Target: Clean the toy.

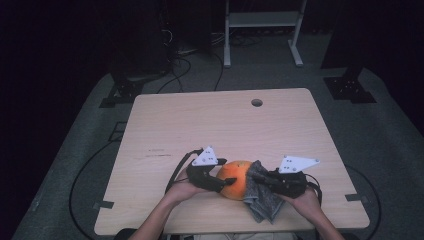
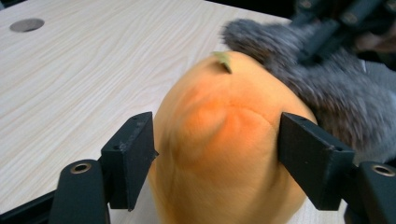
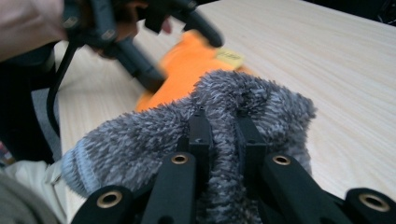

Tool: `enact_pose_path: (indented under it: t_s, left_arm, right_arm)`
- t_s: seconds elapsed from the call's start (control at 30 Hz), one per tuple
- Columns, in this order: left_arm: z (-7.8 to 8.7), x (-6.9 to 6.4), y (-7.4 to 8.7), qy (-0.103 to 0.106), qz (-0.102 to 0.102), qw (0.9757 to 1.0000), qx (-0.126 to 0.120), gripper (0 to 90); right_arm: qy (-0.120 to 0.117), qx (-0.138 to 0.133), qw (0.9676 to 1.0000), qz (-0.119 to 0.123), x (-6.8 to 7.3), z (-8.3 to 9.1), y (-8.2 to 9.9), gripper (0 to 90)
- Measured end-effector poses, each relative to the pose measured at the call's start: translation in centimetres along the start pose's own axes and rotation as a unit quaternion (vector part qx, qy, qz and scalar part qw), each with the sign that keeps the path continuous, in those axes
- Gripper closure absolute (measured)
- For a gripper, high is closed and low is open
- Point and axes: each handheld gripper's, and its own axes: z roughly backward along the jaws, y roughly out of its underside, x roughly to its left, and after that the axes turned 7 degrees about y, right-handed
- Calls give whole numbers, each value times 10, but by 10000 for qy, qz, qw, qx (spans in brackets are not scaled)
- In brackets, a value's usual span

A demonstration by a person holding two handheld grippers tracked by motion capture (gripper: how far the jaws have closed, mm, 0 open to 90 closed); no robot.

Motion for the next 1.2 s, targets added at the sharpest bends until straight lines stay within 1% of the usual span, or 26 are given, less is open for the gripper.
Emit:
enact_pose_path:
  t_s: [0.03, 0.07, 0.1, 0.13, 0.17, 0.23, 0.3, 0.33, 0.4, 0.43, 0.53, 0.6, 0.7, 0.73, 0.77, 0.8, 0.83, 0.9, 0.93, 0.97, 1.0, 1.03, 1.07, 1.13, 1.2]
  left_arm:
    - [0, 0, -1, 90, 34, 9999, -28, 266]
    - [0, -2, -2, 201, 13, 9998, -60, 262]
    - [-1, -3, -3, 229, -11, 9997, -86, 260]
    - [-2, -5, -4, 249, -64, 9997, -57, 260]
    - [-3, -6, -4, 231, -97, 9997, -37, 264]
    - [-4, -7, -3, 111, -306, 9995, 55, 315]
    - [-5, -9, -2, 123, -435, 9989, 102, 358]
    - [-6, -11, -1, 129, -554, 9983, 128, 367]
    - [-6, -12, 0, 118, -622, 9978, 187, 380]
    - [-5, -11, 0, 124, -625, 9977, 214, 386]
    - [-1, -7, 4, 172, -554, 9979, 272, 399]
    - [0, -6, 6, 224, -547, 9979, 270, 402]
    - [1, -5, 7, 329, -419, 9984, 203, 389]
    - [1, -5, 4, 393, -342, 9986, 131, 354]
    - [0, -5, 3, 395, -321, 9987, 94, 277]
    - [-1, -5, 1, 363, -308, 9989, 52, 238]
    - [-3, -6, 0, 326, -329, 9989, 57, 229]
    - [-5, -6, 1, 199, -389, 9990, 93, 233]
    - [-5, -5, 2, 193, -380, 9991, 69, 247]
    - [-5, -4, 5, 146, -425, 9990, 84, 271]
    - [-4, -2, 7, 137, -384, 9991, 78, 295]
    - [-3, 1, 9, 167, -293, 9994, 72, 311]
    - [-1, 2, 10, 152, -318, 9993, 106, 330]
    - [2, 4, 13, 152, -274, 9994, 119, 339]
    - [5, 7, 17, 243, -227, 9994, 109, 340]
  right_arm:
    - [6, 6, 10000, 16, 1, 0, 0, 795]
    - [-8, 5, 10000, 34, 2, 0, 0, 795]
    - [-40, 27, 10000, 32, 2, 0, 0, 795]
    - [-38, 45, 10000, 68, 2, 0, -1, 795]
    - [-21, 72, 9999, 110, 2, 1, -3, 795]
    - [40, 7, 9999, 143, 3, 3, -7, 794]
    - [48, -134, 9997, 191, 4, 6, -14, 793]
    - [42, -152, 9996, 229, 5, 6, -16, 789]
    - [47, -129, 9994, 329, 7, 3, -22, 788]
    - [40, -106, 9993, 362, 8, 0, -23, 789]
    - [-15, -58, 9994, 344, 7, -5, -20, 794]
    - [-53, -39, 9997, 239, 3, -6, -14, 795]
    - [-10, 8, 9999, 160, -1, -2, -8, 795]
    - [-3, 5, 9999, 141, -1, -1, -7, 795]
    - [25, 10, 9999, 168, 0, -1, -7, 795]
    - [53, 9, 9998, 203, 0, -1, -8, 795]
    - [73, -11, 9998, 209, 2, -1, -9, 795]
    - [106, -35, 9997, 197, 2, -3, -10, 791]
    - [141, -39, 9997, 174, 1, -4, -10, 791]
    - [147, -49, 9997, 171, 0, -4, -10, 792]
    - [155, -51, 9998, 133, -2, -4, -9, 791]
    - [180, -33, 9998, 110, -4, -4, -8, 792]
    - [219, -7, 9997, 78, -7, -5, -6, 792]
    - [215, 22, 9998, -54, -12, -4, -1, 792]
    - [293, 119, 9994, -114, -16, -3, 6, 791]
